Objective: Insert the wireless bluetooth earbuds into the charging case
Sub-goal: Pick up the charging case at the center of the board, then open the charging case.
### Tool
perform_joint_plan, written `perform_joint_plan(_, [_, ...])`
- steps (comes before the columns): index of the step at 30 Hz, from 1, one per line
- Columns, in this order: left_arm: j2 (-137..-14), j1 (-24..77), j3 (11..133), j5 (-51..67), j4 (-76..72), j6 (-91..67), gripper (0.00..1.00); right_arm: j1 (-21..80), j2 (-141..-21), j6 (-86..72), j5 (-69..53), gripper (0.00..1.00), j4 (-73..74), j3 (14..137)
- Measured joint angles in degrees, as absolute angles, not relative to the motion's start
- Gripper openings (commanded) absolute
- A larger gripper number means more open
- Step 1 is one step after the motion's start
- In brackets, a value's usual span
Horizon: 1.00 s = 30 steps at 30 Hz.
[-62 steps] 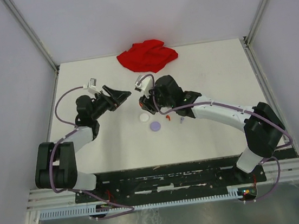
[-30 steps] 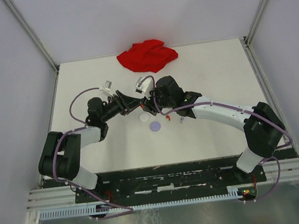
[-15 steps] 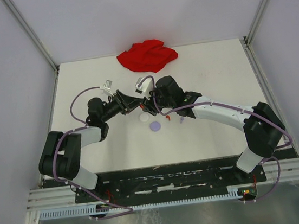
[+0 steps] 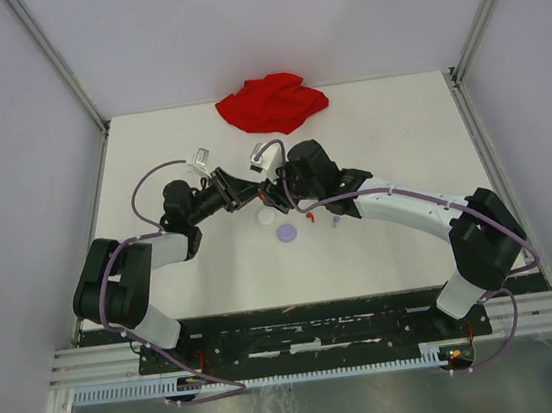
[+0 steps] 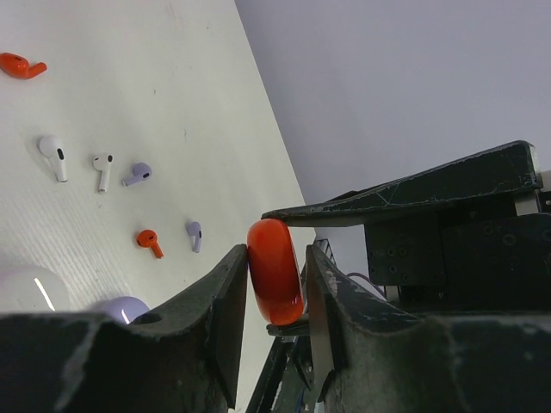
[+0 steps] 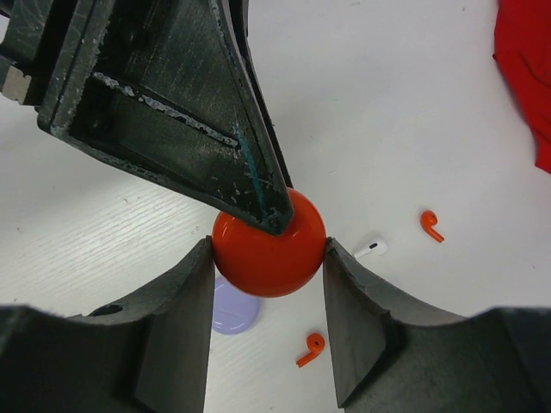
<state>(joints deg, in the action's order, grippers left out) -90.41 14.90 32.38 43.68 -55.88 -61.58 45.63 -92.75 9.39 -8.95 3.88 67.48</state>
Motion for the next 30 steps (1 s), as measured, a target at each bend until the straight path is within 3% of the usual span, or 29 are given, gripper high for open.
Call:
perform_joint_plan(11, [-90.5,14.9,32.4,43.6,-55.9,-62.0,0.23,45.6,-92.7,10.0,-8.9,0.23,3.9,67.5])
perform_joint_plan(13, [-90.6,14.9,32.4,43.6,-55.9,-62.1,0.12,45.6,-92.7,10.0,-8.9,0.33,3.9,67.5])
perform_joint_plan(14, [-90.6,14.9,32.4,43.6,-55.9,-62.1,0.05,45.6,-92.7,10.0,-8.9,0.44,3.9,67.5])
perform_joint_plan(17, [-90.6,14.9,32.4,43.5,-56.1,-62.2,0.03,45.6,-92.7,10.0,-8.8,0.74,3.9,67.5])
perform_joint_plan(19, [-90.6,14.9,32.4,43.6,-56.5,-62.4,0.03,45.6,-92.7,9.6,-8.6,0.84,3.9,67.5])
perform_joint_plan(25, [-90.6,15.1,32.3,43.6,-57.6,-62.5,0.03,45.3,-92.4,7.4,-7.7,0.99,3.3,67.2])
perform_joint_plan(30, [-90.6,15.1,31.9,43.4,-57.8,-62.5,0.03,44.6,-87.5,1.7,-4.4,0.99,2.9,64.5])
